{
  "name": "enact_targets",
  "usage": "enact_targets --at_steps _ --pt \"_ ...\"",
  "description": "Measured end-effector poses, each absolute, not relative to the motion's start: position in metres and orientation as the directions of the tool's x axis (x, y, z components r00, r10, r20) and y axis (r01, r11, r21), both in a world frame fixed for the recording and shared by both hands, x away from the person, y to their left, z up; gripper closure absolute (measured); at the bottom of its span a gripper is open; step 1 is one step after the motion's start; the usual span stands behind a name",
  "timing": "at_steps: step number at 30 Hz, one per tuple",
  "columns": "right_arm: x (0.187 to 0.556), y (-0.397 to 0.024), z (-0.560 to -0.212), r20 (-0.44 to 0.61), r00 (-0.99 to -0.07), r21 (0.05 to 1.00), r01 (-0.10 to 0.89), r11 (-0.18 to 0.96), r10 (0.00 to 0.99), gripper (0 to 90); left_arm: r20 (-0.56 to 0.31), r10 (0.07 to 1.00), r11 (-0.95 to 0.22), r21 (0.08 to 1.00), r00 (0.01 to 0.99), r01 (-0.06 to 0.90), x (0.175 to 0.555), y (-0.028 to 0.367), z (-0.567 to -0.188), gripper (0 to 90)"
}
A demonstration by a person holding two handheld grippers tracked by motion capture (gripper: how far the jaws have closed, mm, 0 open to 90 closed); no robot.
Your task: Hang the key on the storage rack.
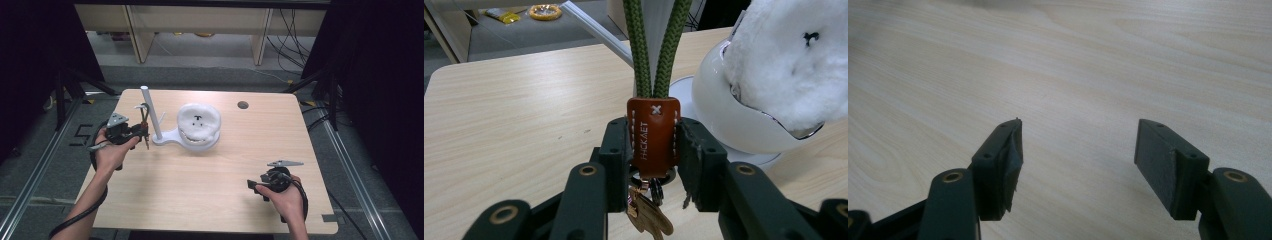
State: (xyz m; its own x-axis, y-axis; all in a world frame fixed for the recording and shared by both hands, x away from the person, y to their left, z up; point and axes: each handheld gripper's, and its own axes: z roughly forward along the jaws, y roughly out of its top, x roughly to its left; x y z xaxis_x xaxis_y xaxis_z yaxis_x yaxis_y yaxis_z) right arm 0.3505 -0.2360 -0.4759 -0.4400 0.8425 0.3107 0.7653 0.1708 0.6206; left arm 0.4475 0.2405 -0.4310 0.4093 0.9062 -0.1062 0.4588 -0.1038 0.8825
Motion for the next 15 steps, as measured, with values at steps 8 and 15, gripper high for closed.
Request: enact_targets --at_steps 8,15 --pt "0.3507 -0.2367 -0.4763 0.311 -0.435 0.621 0.766 0.166 0.845 36.8 -0.085 0.907 -0.125 0.881 0.412 0.457 0.4526 0.2366 -0.4334 65.0" --pt "0.3506 -0.2366 -0.4766 0.312 -0.435 0.618 0.769 0.167 0.845 36.8 -0.072 0.909 -0.133 0.884 0.411 0.448 0.45 0.2374 -0.4355 58.5"
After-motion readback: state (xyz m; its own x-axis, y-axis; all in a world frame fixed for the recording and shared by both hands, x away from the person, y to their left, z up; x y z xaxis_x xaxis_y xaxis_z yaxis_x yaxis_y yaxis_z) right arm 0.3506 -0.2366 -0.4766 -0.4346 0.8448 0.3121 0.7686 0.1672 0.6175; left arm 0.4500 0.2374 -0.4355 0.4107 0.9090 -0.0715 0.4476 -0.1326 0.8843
